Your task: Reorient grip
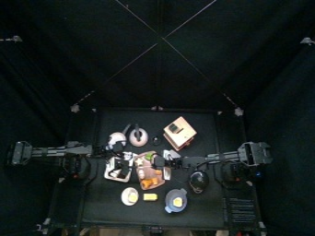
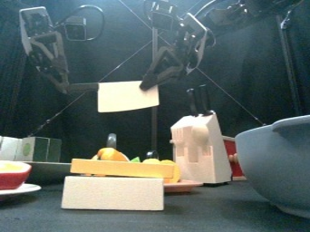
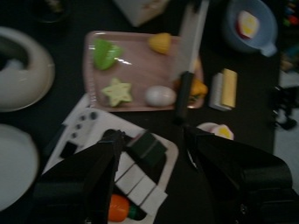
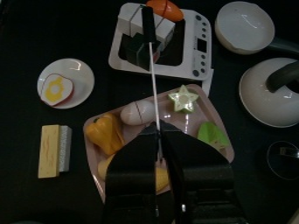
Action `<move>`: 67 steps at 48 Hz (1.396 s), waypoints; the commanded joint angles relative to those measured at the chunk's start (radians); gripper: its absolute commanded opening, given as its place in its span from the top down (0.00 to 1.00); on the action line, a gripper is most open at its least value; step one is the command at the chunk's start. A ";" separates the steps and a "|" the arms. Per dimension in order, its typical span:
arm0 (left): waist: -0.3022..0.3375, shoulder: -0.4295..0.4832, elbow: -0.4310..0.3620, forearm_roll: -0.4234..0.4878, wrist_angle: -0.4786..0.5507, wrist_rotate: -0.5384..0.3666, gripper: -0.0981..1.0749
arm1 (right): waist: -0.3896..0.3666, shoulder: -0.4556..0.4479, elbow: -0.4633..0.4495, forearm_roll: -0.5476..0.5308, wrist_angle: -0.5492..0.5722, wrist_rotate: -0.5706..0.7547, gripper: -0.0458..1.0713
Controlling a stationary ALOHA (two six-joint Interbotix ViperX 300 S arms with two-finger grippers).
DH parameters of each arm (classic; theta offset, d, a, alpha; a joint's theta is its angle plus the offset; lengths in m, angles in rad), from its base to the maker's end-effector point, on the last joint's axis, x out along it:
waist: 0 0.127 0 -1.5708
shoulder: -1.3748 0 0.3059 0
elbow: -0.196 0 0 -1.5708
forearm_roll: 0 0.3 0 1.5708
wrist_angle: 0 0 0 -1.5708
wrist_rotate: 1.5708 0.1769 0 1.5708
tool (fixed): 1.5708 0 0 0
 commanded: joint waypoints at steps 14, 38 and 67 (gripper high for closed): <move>-0.362 0.046 0.115 0.681 -0.060 -0.653 0.14 | 0.002 0.000 -0.021 -0.006 -0.084 -0.005 0.67; -0.383 0.091 0.149 0.853 -0.164 -0.753 0.14 | 0.005 0.029 -0.018 -0.008 -0.109 -0.003 0.67; -0.356 0.106 0.192 0.839 -0.235 -0.747 0.32 | 0.006 0.032 -0.018 -0.028 -0.110 -0.005 0.67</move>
